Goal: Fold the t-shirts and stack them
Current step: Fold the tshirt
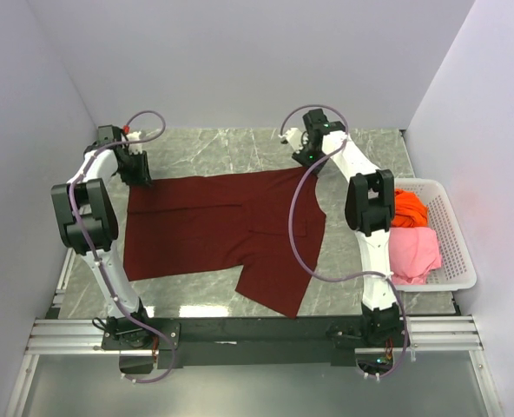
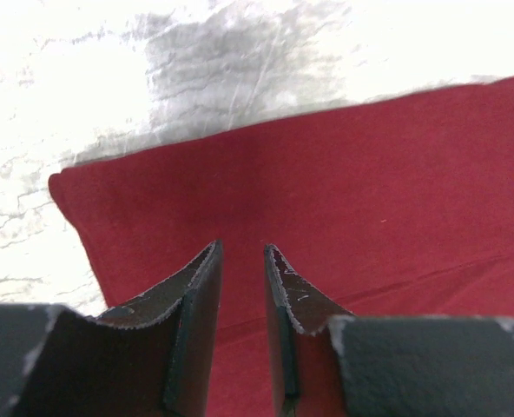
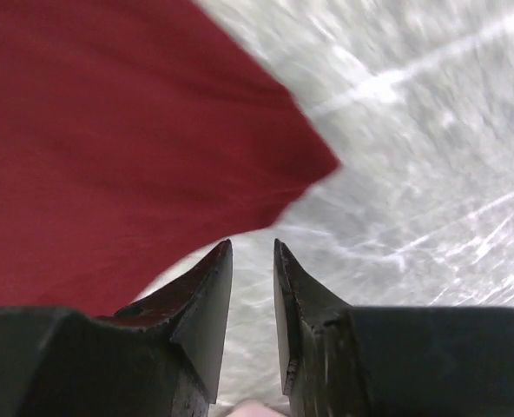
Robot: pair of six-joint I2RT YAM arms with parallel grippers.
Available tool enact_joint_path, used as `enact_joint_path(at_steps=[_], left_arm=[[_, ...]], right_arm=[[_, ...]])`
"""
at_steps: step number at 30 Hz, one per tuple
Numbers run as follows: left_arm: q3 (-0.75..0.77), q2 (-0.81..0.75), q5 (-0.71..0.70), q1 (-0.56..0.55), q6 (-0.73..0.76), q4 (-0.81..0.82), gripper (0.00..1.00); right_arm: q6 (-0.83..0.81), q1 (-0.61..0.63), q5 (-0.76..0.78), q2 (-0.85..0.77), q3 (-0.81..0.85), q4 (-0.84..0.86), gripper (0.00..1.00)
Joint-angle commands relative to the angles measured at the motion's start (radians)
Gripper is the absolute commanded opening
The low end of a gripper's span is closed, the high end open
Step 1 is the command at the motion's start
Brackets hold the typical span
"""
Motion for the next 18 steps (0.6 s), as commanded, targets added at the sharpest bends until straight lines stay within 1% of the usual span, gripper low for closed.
enact_joint_path(at_steps=[1, 5, 6, 8, 9, 11, 12, 13, 15, 18], left_arm=[[0.001, -0.005, -0.036, 0.001, 0.051, -0.051, 0.32], [0.010, 0.015, -0.040, -0.001, 0.051, -0.070, 0.33], [0.021, 0.021, -0.042, -0.001, 0.054, -0.080, 0.33], [0.024, 0.035, -0.057, -0.002, 0.045, -0.079, 0.33], [0.033, 0.043, -0.060, -0.001, 0.045, -0.087, 0.33], [0.043, 0.066, -0.066, -0.002, 0.040, -0.094, 0.33], [0.056, 0.076, -0.066, -0.002, 0.037, -0.107, 0.33], [0.064, 0.086, -0.063, -0.004, 0.036, -0.113, 0.33], [0.072, 0.107, -0.059, -0.007, 0.029, -0.120, 0.33], [0.084, 0.130, -0.066, -0.014, 0.034, -0.131, 0.33]], right_arm=[[0.026, 0.052, -0.040, -0.054, -0.004, -0.024, 0.33], [0.014, 0.066, -0.076, 0.051, 0.144, -0.150, 0.32], [0.003, 0.069, -0.074, 0.064, 0.163, -0.168, 0.30], [-0.013, 0.080, -0.065, 0.072, 0.139, -0.155, 0.28], [-0.028, 0.083, -0.057, 0.071, 0.096, -0.130, 0.26], [-0.043, 0.092, -0.027, 0.071, 0.062, -0.119, 0.23], [-0.046, 0.091, -0.017, 0.077, 0.053, -0.119, 0.19], [-0.048, 0.091, -0.005, 0.092, 0.054, -0.125, 0.17], [-0.052, 0.079, 0.024, 0.110, 0.088, -0.153, 0.08], [-0.054, 0.060, 0.088, 0.129, 0.109, -0.146, 0.02]])
